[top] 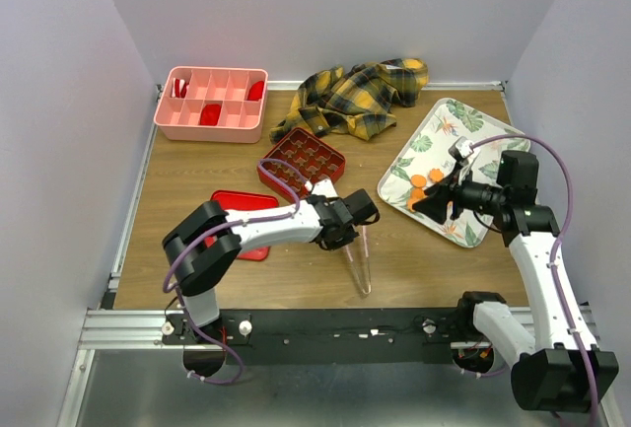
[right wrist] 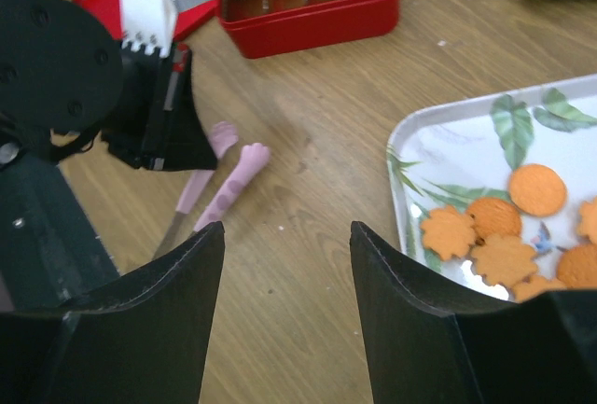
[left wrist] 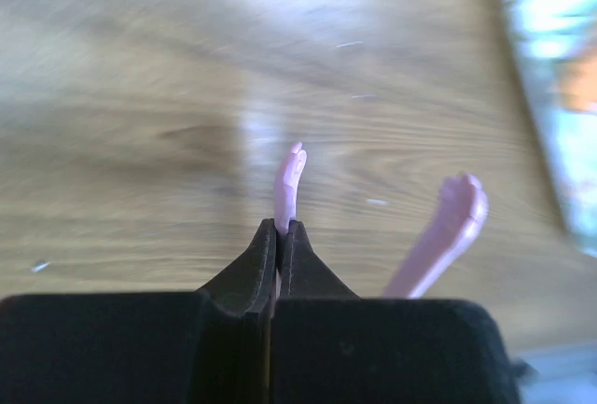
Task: Pack the cookies
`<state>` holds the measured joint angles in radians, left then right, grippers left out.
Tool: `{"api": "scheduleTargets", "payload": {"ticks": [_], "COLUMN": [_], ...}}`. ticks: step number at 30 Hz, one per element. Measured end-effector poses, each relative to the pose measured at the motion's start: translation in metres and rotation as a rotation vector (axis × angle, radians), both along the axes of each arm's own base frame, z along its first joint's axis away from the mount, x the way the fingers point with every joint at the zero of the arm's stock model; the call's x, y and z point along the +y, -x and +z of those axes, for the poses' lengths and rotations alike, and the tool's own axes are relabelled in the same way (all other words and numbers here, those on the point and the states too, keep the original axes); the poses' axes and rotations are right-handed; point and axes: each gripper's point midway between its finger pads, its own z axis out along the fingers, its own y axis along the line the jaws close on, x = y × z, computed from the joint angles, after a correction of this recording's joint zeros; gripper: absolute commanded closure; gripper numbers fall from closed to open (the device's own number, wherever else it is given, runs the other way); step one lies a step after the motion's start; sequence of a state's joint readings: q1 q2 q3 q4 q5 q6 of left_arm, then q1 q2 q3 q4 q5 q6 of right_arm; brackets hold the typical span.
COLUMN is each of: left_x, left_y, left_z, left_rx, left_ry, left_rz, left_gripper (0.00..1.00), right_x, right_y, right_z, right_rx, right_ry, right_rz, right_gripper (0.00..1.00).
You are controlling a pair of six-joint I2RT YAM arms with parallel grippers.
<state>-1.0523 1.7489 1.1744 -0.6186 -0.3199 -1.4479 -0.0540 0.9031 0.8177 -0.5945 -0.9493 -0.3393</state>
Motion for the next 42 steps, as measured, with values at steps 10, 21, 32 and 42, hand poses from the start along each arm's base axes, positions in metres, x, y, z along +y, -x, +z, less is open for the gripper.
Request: {"api": "scheduleTargets", "payload": {"ticks": [10,21,32,42], "left_x": [-0.015,-0.068,-0.062,-0.053], "left_y": [-0.086,-0.138,-0.152,-0.136], "left_z": [0.104,0.215,0.247,0.263], "left_rx": [-0.336,-0.676,-0.809,-0.831], "left_ry": [0.514,0.946,1.043,1.058], "left_rz": [-0.141,-0.414,-0.447,-0.487], "left_gripper": [1.0,1.0,1.0,1.0], "right_x": [0.024,0.073,0.081,0.073], "right_y": [0.018,0.022,-0.006,-0.027], "right_z": [0.009,0.028,0.07,0.108], "right_rx": [0.152,0.348,0.33,0.13], "right_ry": [-0.152,-0.312,-0.342,-0.261], "right_rz": [0.206,0.365,0.36,0.31], "right_gripper": [0.15,0.04,0.04,0.04]}}
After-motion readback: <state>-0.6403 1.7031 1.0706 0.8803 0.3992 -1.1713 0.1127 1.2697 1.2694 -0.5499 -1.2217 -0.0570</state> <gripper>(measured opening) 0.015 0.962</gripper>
